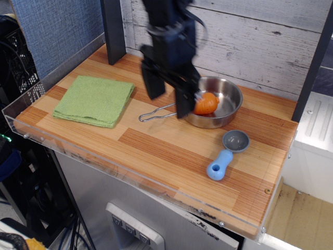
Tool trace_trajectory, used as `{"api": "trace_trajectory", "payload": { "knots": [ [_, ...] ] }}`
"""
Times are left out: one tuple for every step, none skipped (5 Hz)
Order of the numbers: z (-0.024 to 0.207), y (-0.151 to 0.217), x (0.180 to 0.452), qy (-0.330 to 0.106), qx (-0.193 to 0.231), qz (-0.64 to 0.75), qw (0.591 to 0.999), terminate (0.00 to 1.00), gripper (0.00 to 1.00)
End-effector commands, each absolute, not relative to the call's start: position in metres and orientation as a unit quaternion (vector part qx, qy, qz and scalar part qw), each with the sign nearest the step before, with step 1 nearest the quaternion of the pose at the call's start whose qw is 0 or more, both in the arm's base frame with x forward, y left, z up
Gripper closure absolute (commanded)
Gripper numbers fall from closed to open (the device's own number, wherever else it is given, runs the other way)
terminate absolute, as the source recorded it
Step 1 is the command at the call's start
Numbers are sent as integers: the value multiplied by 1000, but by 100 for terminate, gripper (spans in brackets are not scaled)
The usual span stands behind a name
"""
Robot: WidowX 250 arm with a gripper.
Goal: PICK UP THE SPOON AND PUT ANOTHER SIDE OF THE TABLE
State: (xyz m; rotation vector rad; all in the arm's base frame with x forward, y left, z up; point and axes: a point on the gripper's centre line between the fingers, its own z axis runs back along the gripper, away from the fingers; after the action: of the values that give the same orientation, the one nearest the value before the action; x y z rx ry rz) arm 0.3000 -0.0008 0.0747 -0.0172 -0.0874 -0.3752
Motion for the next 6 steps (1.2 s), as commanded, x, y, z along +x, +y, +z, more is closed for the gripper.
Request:
{"api": "trace_trajectory", "payload": {
  "knots": [
    [56,-37,300,-35,29,-230,972,0,0],
    [55,-52,294,-39,38,-248,967,0,0],
    [60,-69,285,-48,34,-255,965,0,0],
    [59,-85,279,-47,16,-228,972,0,0],
    [52,-96,276,-43,-9,-171,984,0,0],
    [37,-99,276,-32,-12,-104,994,0,0]
  ]
}}
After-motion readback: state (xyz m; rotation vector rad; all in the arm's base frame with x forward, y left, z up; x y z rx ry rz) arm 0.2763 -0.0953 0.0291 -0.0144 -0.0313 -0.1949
